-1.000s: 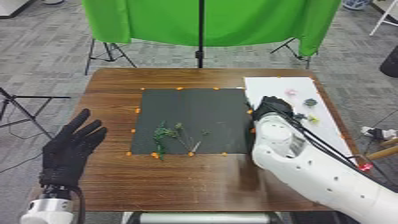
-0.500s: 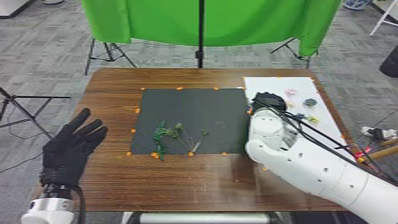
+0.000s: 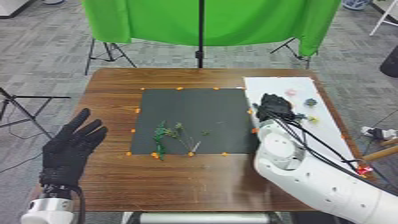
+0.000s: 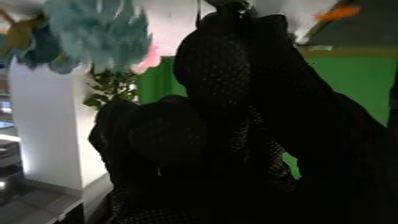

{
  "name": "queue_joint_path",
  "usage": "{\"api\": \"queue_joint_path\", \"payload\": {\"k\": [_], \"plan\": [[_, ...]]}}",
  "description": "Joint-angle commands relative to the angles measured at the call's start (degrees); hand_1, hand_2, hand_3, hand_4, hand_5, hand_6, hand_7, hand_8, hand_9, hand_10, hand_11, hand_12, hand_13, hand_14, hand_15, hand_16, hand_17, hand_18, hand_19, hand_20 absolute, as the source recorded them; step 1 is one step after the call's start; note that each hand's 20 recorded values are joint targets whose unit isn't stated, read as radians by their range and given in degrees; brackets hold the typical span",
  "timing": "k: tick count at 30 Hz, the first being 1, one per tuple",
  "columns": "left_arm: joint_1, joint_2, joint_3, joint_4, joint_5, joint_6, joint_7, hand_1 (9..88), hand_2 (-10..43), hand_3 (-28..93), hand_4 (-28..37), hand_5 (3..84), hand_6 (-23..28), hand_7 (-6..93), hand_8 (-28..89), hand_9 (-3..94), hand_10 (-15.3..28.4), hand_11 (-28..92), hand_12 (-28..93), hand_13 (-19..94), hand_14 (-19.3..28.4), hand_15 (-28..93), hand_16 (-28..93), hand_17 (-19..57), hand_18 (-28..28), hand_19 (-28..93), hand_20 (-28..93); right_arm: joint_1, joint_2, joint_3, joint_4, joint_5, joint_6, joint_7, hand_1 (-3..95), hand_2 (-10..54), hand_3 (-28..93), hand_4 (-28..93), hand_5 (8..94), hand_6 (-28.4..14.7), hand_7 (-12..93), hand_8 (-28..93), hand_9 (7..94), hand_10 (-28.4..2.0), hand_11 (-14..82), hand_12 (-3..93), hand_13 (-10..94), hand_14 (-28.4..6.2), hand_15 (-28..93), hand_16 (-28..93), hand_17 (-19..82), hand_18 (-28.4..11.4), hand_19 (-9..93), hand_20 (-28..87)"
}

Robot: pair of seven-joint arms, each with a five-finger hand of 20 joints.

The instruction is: Arrange flowers

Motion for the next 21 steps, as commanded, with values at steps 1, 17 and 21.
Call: {"api": "queue_joint_path", "payload": {"k": [1,17,21], "plan": [[2.3,0.87,-0.29,-0.48,-0.8,1.04,1.74,21.8,5.5,80,-28.3,37.0,8.2,11.2,-10,35.0,20.5,23,11,23,28.4,50,-9,-10.2,26.3,55,10,-2.9,0.4,4.9,-9.3,-2.1,-0.8,-1.1,57.3,-9.5,71,-28,93.5,-3.2,20,9,92.6,-11.8,42.2,24.7,82,-9.1,74,22,48,-22.4,93,54],[1.6,-0.31,-0.86,-0.51,0.82,0.02,-0.84,21.8,5.5,80,-28.3,37.0,8.2,11.3,-10,35.0,20.5,23,11,23,28.4,50,-9,-10.2,26.3,55,10,-14.9,-8.7,5.7,-14.9,-1.2,-10.5,0.1,57.5,-9.5,70,-28,93.6,-3.1,19,10,92.9,-11.9,44.4,22.7,83,-9.8,75,21,50,-23.2,93,58],[1.8,-0.7,-1.23,-0.55,1.01,0.05,-1.51,21.8,5.5,80,-28.3,37.0,8.2,11.3,-10,35.0,20.4,23,11,23,28.4,50,-9,-10.2,26.3,54,10,-15.2,-9.0,5.9,-15.1,-0.8,-12.5,0.5,56.3,-9.5,70,-28,93.6,-2.5,20,10,92.8,-11.7,45.3,21.7,83,-9.8,75,21,50,-23.4,93,58]]}}
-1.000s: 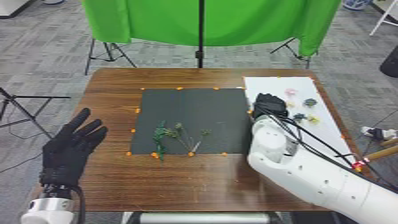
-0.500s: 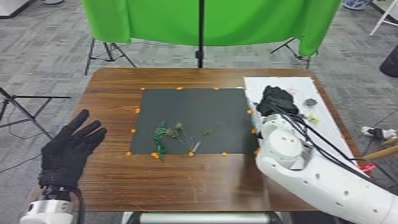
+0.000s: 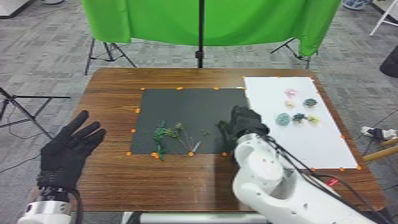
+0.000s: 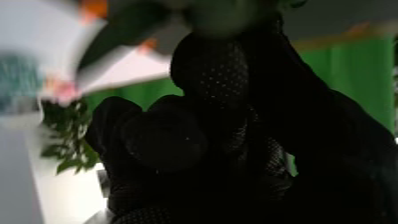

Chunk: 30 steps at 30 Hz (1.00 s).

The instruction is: Arrange flowers

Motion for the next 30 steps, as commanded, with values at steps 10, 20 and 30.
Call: {"api": "queue_joint_path", "payload": {"k": [10,20,30], "plan": [[0.2,-1.41,-0.2,-0.22,0.79,-0.06,-1.9,21.8,5.6,80,-28.3,37.0,8.2,11.3,-10,35.0,20.5,23,11,23,28.4,50,-9,-10.2,26.3,55,10,-1.1,-1.0,-2.2,1.1,-1.2,-2.9,1.7,48.2,-9.5,62,-28,91.0,-1.9,18,8,89.7,-11.3,45.1,20.1,81,-9.8,74,21,49,-23.6,93,57],[-0.7,-3.78,-0.53,-0.05,2.54,-1.39,-4.34,21.8,5.7,80,-28.3,37.0,8.2,11.3,-10,35.0,20.5,24,11,23,28.4,51,-9,-10.2,26.3,55,10,1.0,-0.4,-2.7,4.0,-1.3,-0.9,3.0,48.1,-9.5,62,-28,90.0,-1.9,18,7,88.6,-11.3,45.5,20.0,80,-9.8,74,21,49,-23.5,93,57],[-0.7,-3.42,-0.31,-0.06,2.3,-1.19,-3.93,21.8,5.7,80,-28.3,37.1,8.3,11.2,-10,35.0,20.5,24,11,23,28.4,50,-9,-10.3,26.3,55,10,0.8,-0.2,-2.4,3.9,-1.8,-0.5,2.9,47.0,-9.5,63,-28,90.5,-1.7,18,7,88.9,-11.3,45.7,19.9,81,-9.6,74,21,49,-23.4,93,57]]}}
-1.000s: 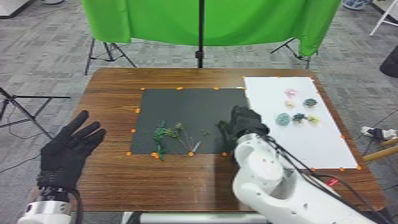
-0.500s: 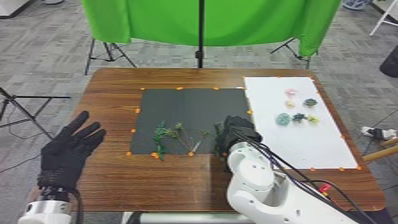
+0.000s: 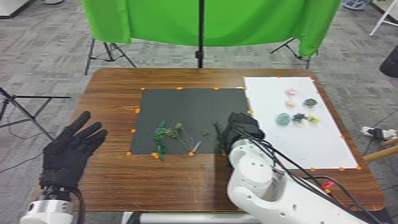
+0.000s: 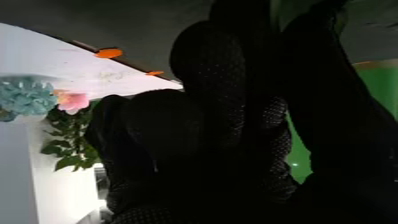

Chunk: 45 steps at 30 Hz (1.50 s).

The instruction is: Arrange flowers

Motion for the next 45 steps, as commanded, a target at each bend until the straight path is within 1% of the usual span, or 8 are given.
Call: {"api": "queue_joint_path", "payload": {"k": [1,6,14,16,20,29,36,45], "plan": [[0.7,-0.22,-0.15,-0.11,0.24,-0.46,-0.33,21.8,5.7,80,-28.3,37.1,8.3,11.2,-10,35.0,20.5,24,11,23,28.4,51,-9,-10.3,26.3,55,10,-1.7,0.9,1.2,-0.5,-0.3,-0.8,-0.2,45.8,-9.5,64,-28,90.5,-1.6,18,6,88.9,-11.3,45.8,19.9,81,-9.6,74,21,49,-23.6,93,57],[1.2,-0.57,-0.39,-0.25,0.24,-0.3,-0.65,21.9,5.8,80,-28.3,37.1,8.4,11.1,-10,35.0,20.6,24,11,23,28.4,51,-9,-10.3,26.3,55,10,-2.4,1.7,1.4,-1.6,-2.7,-1.2,-0.8,39.4,-9.5,66,-28,91.7,-1.0,20,-10,89.0,-11.4,47.6,20.3,81,-9.9,76,21,50,-24.5,93,59],[1.3,-0.68,-0.59,-0.18,0.57,-0.85,-0.49,22.1,5.9,80,-28.2,37.4,8.6,11.1,-10,34.9,20.6,24,11,23,28.4,51,-9,-10.3,26.5,55,10,-3.9,4.4,4.6,-5.4,-4.0,1.3,-1.1,35.1,-9.5,63,-28,88.8,-2.4,19,-11,85.9,-12.3,47.5,20.2,78,-11.2,76,22,49,-24.8,93,59],[1.7,-0.21,-0.34,-0.22,0.03,-0.34,0.52,22.0,5.9,80,-28.2,37.5,8.7,11.0,-10,34.9,20.6,24,11,23,28.4,51,-9,-10.3,26.5,55,10,-4.4,5.7,5.6,-6.5,-4.4,3.4,-1.6,34.6,-9.5,62,-28,88.8,-2.5,19,-11,85.9,-12.3,47.5,20.1,78,-11.3,76,21,49,-24.8,93,59],[1.2,-0.37,-0.38,0.03,0.01,-0.61,0.27,22.1,5.8,80,-28.2,37.5,8.7,11.0,-10,34.9,20.6,24,11,23,28.4,51,-9,-10.4,26.6,55,9,-5.4,9.3,9.0,-7.3,-3.7,8.1,-2.5,32.7,-9.5,63,-26,88.5,-2.7,19,-11,85.3,-12.6,46.9,19.7,77,-11.5,76,21,48,-25.2,93,58],[1.2,1.47,-0.11,0.49,-1.0,-0.87,3.26,20.3,6.2,78,-28.3,36.9,8.0,10.9,-10,34.7,20.5,23,10,23,28.4,51,-9,-10.5,26.7,55,9,-7.1,19.5,16.6,-5.8,3.4,18.0,-6.7,35.6,-8.7,74,-24,73.3,-3.7,16,-12,76.4,-14.6,38.5,17.1,69,-12.5,73,18,38,-24.6,93,43],[0.9,1.37,0.54,0.69,-1.12,-0.99,3.43,19.9,6.1,79,-28.3,36.7,7.9,10.8,-10,34.7,20.3,23,11,23,28.4,50,-9,-10.4,26.8,55,9,-6.6,23.7,15.2,-2.7,6.1,16.6,-9.2,36.3,-9.4,76,-25,67.1,-3.4,15,-12,72.6,-14.4,38.7,16.7,67,-11.9,73,17,34,-24.5,92,40],[1.1,1.62,1.05,0.65,-1.42,-0.58,4.23,20.4,6.0,79,-28.3,36.5,8.0,11.1,-10,34.7,20.4,23,11,23,28.4,50,-9,-10.3,27.0,55,9,-2.6,21.4,9.2,1.6,6.8,12.9,-8.9,36.8,-9.5,76,-28,58.3,-1.5,13,-12,69.1,-14.2,38.4,16.1,66,-11.1,73,16,32,-25.1,90,40]]}}
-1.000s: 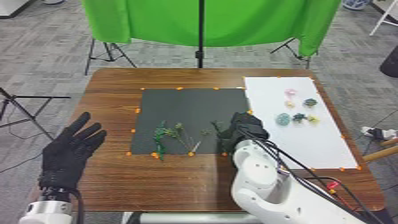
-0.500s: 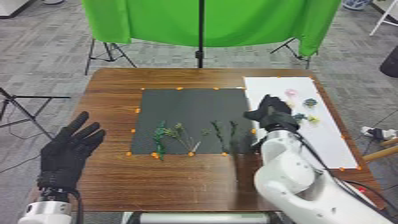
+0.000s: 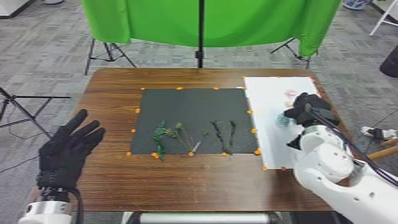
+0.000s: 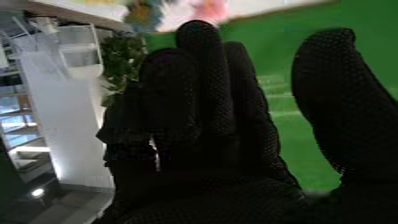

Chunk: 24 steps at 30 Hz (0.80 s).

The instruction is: Arrange flowers

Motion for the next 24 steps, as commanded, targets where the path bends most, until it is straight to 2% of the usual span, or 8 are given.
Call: {"api": "queue_joint_path", "payload": {"k": [1,11,14,15,16,17,20,24], "plan": [[0.5,0.22,0.66,0.42,-0.49,-0.06,0.58,20.5,6.0,79,-28.3,36.5,8.0,11.1,-10,34.7,20.4,23,11,23,28.4,50,-9,-10.3,27.0,55,9,2.7,-2.7,-4.0,2.5,0.0,-3.2,-0.2,36.7,-9.5,76,-28,57.7,-1.2,13,-12,68.9,-14.3,38.4,16.0,66,-11.1,73,16,32,-25.3,90,40],[0.4,-1.03,0.22,0.45,0.26,-0.5,-0.58,20.9,5.7,79,-28.3,36.5,8.0,11.3,-10,34.7,20.4,23,11,23,28.4,50,-9,-10.3,26.8,55,9,4.8,-4.2,-8.2,5.3,0.7,-7.7,0.4,36.8,-9.5,75,-28,58.6,0.7,13,-12,69.3,-13.8,38.5,15.8,66,-11.1,73,16,32,-25.7,89,41],[0.3,-1.49,-0.05,0.48,0.52,-0.68,-1.04,21.0,5.7,79,-28.3,36.5,8.0,11.2,-10,34.7,20.4,23,11,23,28.4,50,-9,-10.4,26.8,55,9,5.1,-4.5,-9.9,6.4,-0.8,-8.5,0.0,39.3,-9.5,75,-28,63.7,1.4,14,-12,72.6,-11.7,37.2,16.1,70,-9.5,69,16,32,-25.0,88,41],[0.5,-1.13,0.16,0.43,0.19,-0.35,-0.24,21.0,5.7,79,-28.3,36.5,8.0,11.2,-10,34.7,20.4,23,11,23,28.4,50,-9,-10.4,26.8,55,9,5.7,-4.7,-10.7,6.9,-1.1,-8.6,0.0,39.7,-9.5,75,-28,65.0,1.5,14,-12,74.1,-11.5,36.9,16.2,71,-9.0,68,17,32,-24.7,88,41],[0.2,-1.84,-0.16,0.44,0.82,-0.85,-1.4,21.0,5.7,79,-28.3,36.5,8.0,11.3,-10,34.7,20.4,23,11,23,28.4,50,-9,-10.3,26.8,55,9,4.9,-4.9,-10.3,6.9,-1.3,-8.8,0.0,43.4,-9.5,73,-28,69.9,1.8,15,-9,78.9,-10.1,31.8,20.8,76,-7.3,64,19,32,-23.4,89,40],[0.2,-1.14,0.15,0.43,0.29,-0.51,-0.63,21.0,5.7,79,-28.3,36.6,8.0,11.3,-10,34.7,20.4,23,11,23,28.4,50,-9,-10.3,26.7,55,9,5.3,-4.9,-11.1,7.1,-1.0,-8.0,0.2,46.7,-9.5,71,-28,72.9,1.7,15,-5,82.1,-9.1,26.6,24.6,78,-6.6,62,20,33,-22.6,89,40],[0.3,-1.06,0.22,0.38,0.22,-0.43,-0.55,21.1,5.8,79,-28.3,36.7,8.1,11.3,-10,34.7,20.4,23,11,23,28.4,50,-9,-10.4,26.7,55,9,3.9,-5.1,-10.1,6.9,-2.2,-7.1,-0.3,56.2,-9.5,65,-28,82.1,2.2,18,1,90.9,-6.7,12.7,32.3,83,-4.9,54,21,35,-20.6,90,38],[0.9,-0.61,-0.13,0.08,-0.07,-0.16,0.04,21.0,5.8,79,-28.3,36.7,8.1,11.3,-10,34.7,20.4,23,11,23,28.4,50,-9,-10.4,26.5,55,9,1.8,-5.3,-7.1,4.2,-4.1,-4.6,-1.0,60.2,-9.5,64,-28,86.9,2.5,19,2,93.6,-6.0,14.7,31.2,88,-3.4,50,23,37,-19.7,91,38]]}}
